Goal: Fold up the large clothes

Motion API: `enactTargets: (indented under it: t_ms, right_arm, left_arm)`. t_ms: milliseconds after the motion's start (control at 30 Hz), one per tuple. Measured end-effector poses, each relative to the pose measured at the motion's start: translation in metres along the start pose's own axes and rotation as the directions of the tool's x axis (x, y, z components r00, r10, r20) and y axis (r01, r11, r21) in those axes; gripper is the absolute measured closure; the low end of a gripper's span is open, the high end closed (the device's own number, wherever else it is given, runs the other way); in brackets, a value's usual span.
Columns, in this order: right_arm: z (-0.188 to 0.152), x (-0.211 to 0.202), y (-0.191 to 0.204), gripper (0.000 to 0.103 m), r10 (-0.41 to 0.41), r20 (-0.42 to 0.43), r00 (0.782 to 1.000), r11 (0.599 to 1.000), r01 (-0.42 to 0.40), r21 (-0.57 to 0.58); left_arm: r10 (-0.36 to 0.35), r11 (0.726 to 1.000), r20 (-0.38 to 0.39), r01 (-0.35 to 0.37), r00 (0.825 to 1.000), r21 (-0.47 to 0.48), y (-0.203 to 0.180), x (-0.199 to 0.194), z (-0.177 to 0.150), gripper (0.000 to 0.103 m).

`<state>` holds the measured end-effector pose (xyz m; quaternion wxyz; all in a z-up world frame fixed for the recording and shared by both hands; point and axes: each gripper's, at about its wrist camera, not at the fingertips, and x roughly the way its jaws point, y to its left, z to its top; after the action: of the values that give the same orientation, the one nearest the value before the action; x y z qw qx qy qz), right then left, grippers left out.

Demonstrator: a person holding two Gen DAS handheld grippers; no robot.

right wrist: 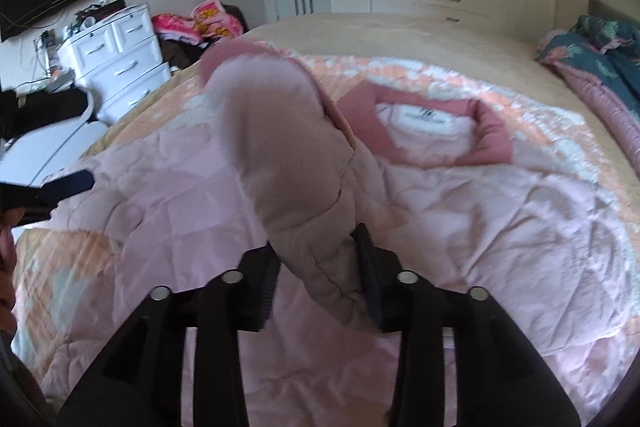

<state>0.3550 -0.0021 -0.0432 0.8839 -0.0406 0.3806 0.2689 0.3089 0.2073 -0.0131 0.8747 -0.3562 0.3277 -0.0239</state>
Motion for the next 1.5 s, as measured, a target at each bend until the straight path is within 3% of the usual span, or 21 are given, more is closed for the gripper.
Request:
enactTargets:
  t_ms: [167,300,367,500,700,733,800,833,933,1100,1300,1500]
  right_arm:
    - [-0.013,0.0,0.008,0.044,0.05,-0.032,0.998,0.999,-0.05,-0.006]
    - [-0.022,-0.017,-0.002,0.027,0.153,-0.025,0.988,0.987,-0.152,0.056]
    - [-0.026,-0.03,-0.009,0.026,0.164,-0.015,0.986,0.985,-0.163,0.053]
    - [-0.035,-0.055,-0.033,0.026,0.121,-0.002,0.993,0.991,-0.121,0.059]
    - [-0.053,-0.084,-0.088,0.026,-0.01,-0.001,1.0,0.989,0.01,0.147]
    - [-0.056,-0.086,-0.096,0.026,-0.025,-0.008,1.0,0.986,0.026,0.164]
    - [-0.063,-0.09,-0.114,0.026,-0.06,-0.021,0.998,0.979,0.063,0.192]
    - [-0.067,-0.093,-0.124,0.026,-0.083,-0.029,0.996,0.974,0.087,0.207]
    - [-0.069,-0.099,-0.151,0.026,-0.133,-0.037,0.99,0.957,0.138,0.256]
    - [-0.053,-0.104,-0.178,0.026,-0.177,-0.023,0.984,0.945,0.176,0.274]
    - [-0.036,-0.071,-0.21,0.026,-0.161,-0.085,0.983,0.933,0.18,0.312]
    - [-0.055,-0.036,-0.226,0.026,-0.178,-0.2,0.963,0.91,0.239,0.339]
  left_arm:
    - [-0.047,0.998,-0.061,0.045,0.997,-0.039,0.003,0.015,-0.006,0.008]
    - [-0.1,0.993,-0.138,0.09,0.985,-0.071,0.001,0.036,-0.016,0.008]
    - [-0.129,0.989,-0.18,0.113,0.975,-0.094,0.0,0.049,-0.025,0.008]
    - [-0.102,0.991,-0.241,0.079,0.965,-0.104,0.001,0.069,-0.041,0.008]
    - [-0.01,1.0,-0.262,0.005,0.965,-0.017,-0.006,0.086,-0.058,0.009]
    - [0.012,1.0,-0.256,-0.009,0.967,0.011,-0.008,0.087,-0.06,0.013]
    - [0.06,0.995,-0.236,-0.04,0.97,0.087,-0.016,0.089,-0.064,0.049]
    - [0.087,0.991,-0.227,-0.062,0.97,0.115,-0.018,0.089,-0.066,0.062]
    - [0.086,0.988,-0.199,-0.057,0.976,0.146,-0.02,0.084,-0.066,0.084]
    - [0.101,0.974,-0.116,-0.074,0.988,0.215,-0.032,0.066,-0.054,0.087]
    - [0.162,0.966,-0.137,-0.129,0.977,0.224,-0.022,0.071,-0.054,0.087]
    - [0.19,0.965,-0.173,-0.15,0.966,0.216,-0.015,0.082,-0.059,0.085]
